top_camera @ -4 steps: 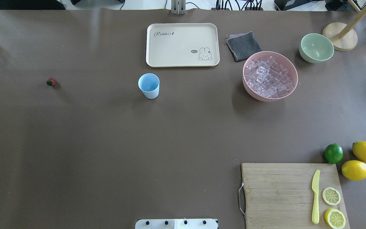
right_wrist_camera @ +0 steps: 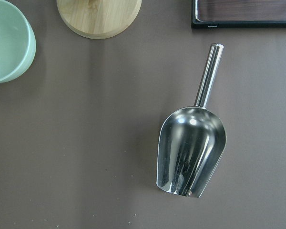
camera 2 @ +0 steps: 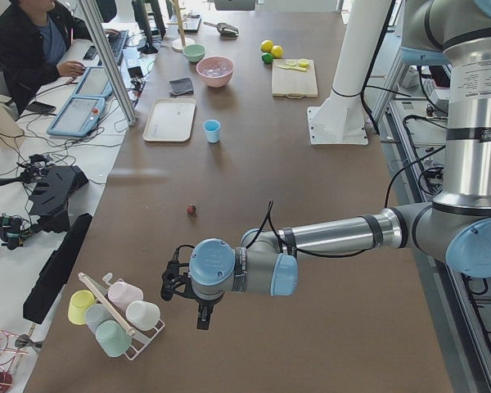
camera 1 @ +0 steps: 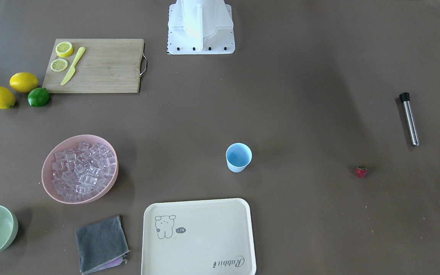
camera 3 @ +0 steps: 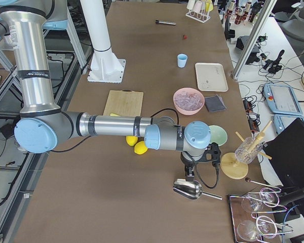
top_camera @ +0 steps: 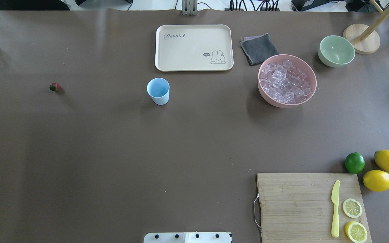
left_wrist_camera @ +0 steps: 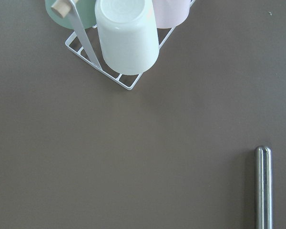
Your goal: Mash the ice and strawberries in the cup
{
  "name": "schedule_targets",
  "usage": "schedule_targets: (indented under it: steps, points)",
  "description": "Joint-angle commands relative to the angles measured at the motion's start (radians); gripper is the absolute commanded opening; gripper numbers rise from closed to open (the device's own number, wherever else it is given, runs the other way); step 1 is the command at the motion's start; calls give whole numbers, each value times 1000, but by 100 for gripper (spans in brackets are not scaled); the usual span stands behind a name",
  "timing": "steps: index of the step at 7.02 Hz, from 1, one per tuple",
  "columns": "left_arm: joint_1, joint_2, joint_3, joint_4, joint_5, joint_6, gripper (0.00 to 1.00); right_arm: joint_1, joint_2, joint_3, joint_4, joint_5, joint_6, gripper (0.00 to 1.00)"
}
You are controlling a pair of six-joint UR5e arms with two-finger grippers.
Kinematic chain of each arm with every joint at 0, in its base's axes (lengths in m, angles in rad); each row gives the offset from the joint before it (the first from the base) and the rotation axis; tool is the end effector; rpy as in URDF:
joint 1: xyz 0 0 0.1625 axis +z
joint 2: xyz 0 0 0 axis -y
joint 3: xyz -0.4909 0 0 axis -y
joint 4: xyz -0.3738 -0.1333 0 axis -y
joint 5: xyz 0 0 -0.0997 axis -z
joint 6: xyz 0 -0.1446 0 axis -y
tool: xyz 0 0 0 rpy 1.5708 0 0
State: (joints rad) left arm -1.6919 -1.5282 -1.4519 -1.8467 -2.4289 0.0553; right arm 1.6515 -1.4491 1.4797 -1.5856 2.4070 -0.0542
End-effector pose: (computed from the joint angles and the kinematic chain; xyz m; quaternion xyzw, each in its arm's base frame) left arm -0.0790 -0.4516 0.7956 0.0884 0.4091 -0.0061 0.9082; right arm 0.0690 -0.5306 0.7337 0.0346 -0.4046 0.0089 0.9138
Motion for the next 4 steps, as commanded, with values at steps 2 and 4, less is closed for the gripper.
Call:
schedule_targets:
  steps: [2,4]
  points:
    - [-2,16,-10,-9,-3,11,99,-31,0,65,9,-12,-4,100]
    - [-3,25,-2,-9,5,8,99,-96,-17,225,7,-8,144,100]
